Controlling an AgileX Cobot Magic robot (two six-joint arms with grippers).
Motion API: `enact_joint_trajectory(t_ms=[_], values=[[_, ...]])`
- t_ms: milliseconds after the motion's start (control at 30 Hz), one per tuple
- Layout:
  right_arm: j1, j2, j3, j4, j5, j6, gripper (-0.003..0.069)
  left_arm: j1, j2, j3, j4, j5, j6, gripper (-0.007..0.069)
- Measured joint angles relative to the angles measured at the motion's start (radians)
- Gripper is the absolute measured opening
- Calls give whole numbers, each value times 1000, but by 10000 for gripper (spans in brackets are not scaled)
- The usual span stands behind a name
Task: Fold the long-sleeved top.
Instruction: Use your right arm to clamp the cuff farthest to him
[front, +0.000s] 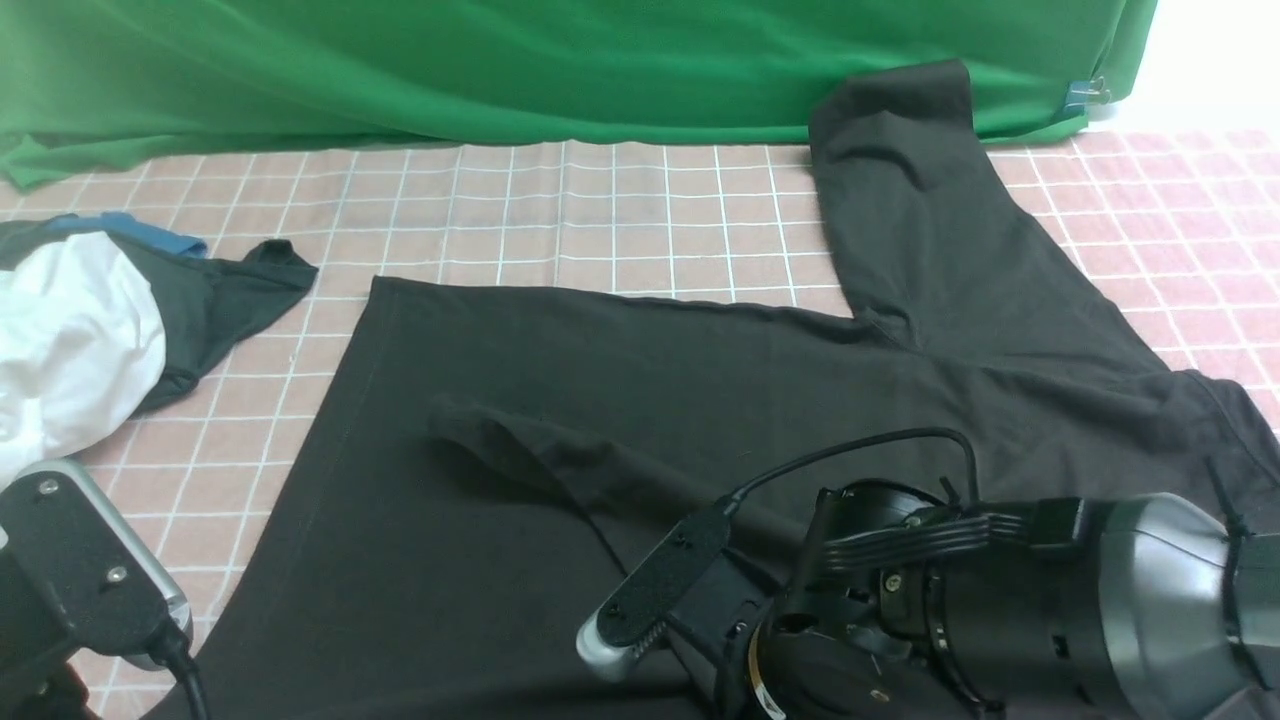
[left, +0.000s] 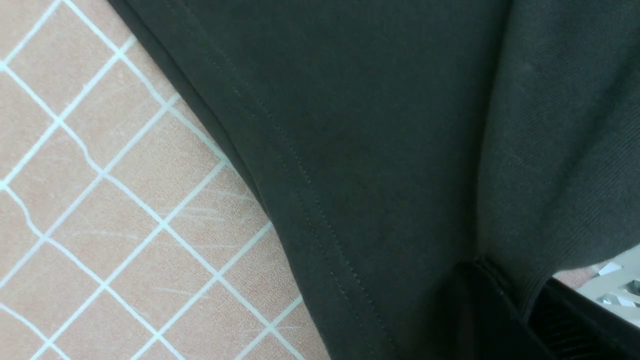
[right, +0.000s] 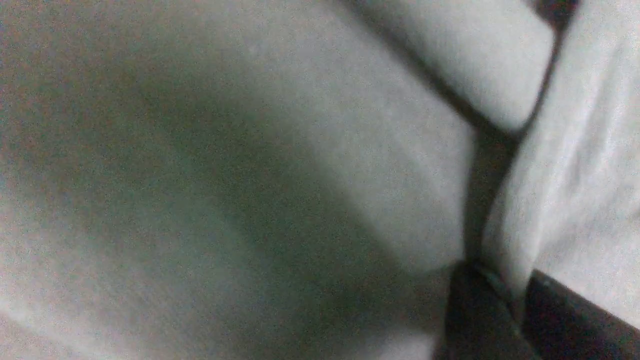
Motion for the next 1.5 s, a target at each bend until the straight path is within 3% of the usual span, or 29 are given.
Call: enact_joint_trajectory(t_ms=[133, 300, 433, 733, 1100, 1233, 1367, 1500], values=[[1, -1, 0, 9, 44, 32, 184, 0, 0, 0, -1, -1, 0, 35], [1, -39, 1, 36, 89, 36, 313, 0, 0, 0, -1, -2, 0, 35], [1, -71, 1, 40, 89, 43, 340, 0, 0, 0, -1, -4, 0, 35], [1, -33, 1, 89, 64, 51, 237, 0, 0, 0, -1, -8, 0, 35], [1, 20, -8, 111, 53, -1, 269, 0, -23, 0, -4, -22, 0, 35], [1, 22, -10, 101, 61, -29, 193, 0, -42, 0, -4, -22, 0, 35], [1, 5, -7, 92, 71, -55, 56, 0, -58, 0, -4, -22, 0, 35], [21, -46, 1, 120, 111, -59, 44, 0, -58, 0, -4, -21, 0, 35]])
